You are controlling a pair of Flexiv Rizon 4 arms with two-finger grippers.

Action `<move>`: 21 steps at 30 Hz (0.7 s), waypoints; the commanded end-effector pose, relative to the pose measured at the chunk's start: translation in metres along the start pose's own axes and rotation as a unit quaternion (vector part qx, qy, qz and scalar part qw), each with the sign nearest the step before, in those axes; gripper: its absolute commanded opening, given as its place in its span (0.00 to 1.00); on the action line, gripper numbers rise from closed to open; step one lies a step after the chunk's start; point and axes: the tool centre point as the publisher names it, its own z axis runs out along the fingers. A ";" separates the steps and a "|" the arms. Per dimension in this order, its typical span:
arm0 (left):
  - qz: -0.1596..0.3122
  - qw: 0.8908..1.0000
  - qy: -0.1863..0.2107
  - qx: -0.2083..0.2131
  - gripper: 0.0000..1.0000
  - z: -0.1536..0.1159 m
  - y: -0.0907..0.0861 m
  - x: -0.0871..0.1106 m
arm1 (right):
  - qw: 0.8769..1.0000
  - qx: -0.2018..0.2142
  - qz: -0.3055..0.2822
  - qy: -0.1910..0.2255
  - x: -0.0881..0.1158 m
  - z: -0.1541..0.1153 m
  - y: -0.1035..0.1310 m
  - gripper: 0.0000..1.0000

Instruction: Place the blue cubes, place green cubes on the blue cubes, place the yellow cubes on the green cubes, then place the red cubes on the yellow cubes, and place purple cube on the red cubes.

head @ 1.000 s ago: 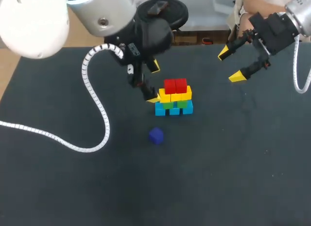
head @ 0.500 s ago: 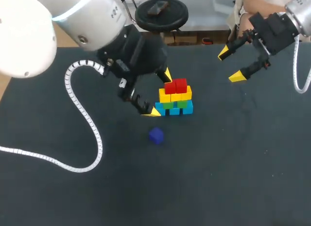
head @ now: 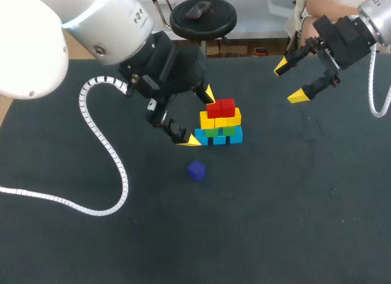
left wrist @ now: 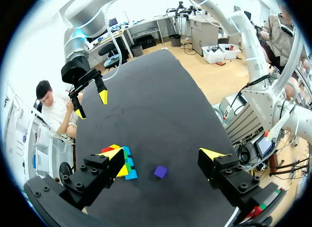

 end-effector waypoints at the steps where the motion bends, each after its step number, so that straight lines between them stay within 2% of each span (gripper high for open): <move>1: 0.001 1.000 -0.001 0.000 1.00 0.000 0.000 0.001 | 1.000 0.001 0.000 0.000 0.000 0.000 0.000 1.00; 3: 0.001 1.000 -0.001 0.000 1.00 0.000 0.000 0.001 | 1.000 0.001 0.000 0.000 0.000 0.000 0.000 1.00; 5: 0.043 0.999 0.015 0.009 1.00 0.004 0.014 -0.016 | 1.000 0.001 0.000 0.000 0.000 0.000 0.000 1.00; 6: 0.056 0.997 0.034 0.027 1.00 0.009 0.017 -0.024 | 1.000 0.001 0.000 0.000 0.000 0.000 0.000 1.00; 8: 0.085 0.993 0.048 0.063 1.00 0.020 0.019 -0.035 | 1.000 0.001 0.000 0.000 0.000 0.000 0.000 1.00; 11: 0.121 0.987 0.060 0.087 1.00 0.029 0.011 -0.046 | 1.000 0.001 0.000 0.000 0.000 0.000 0.000 1.00; 14: 0.130 0.985 0.060 0.098 1.00 0.032 -0.001 -0.049 | 1.000 0.001 0.000 0.000 0.000 0.000 0.000 1.00; 21: 0.090 0.986 0.065 0.122 1.00 0.037 -0.036 -0.038 | 1.000 0.001 0.000 0.000 0.000 0.000 0.000 1.00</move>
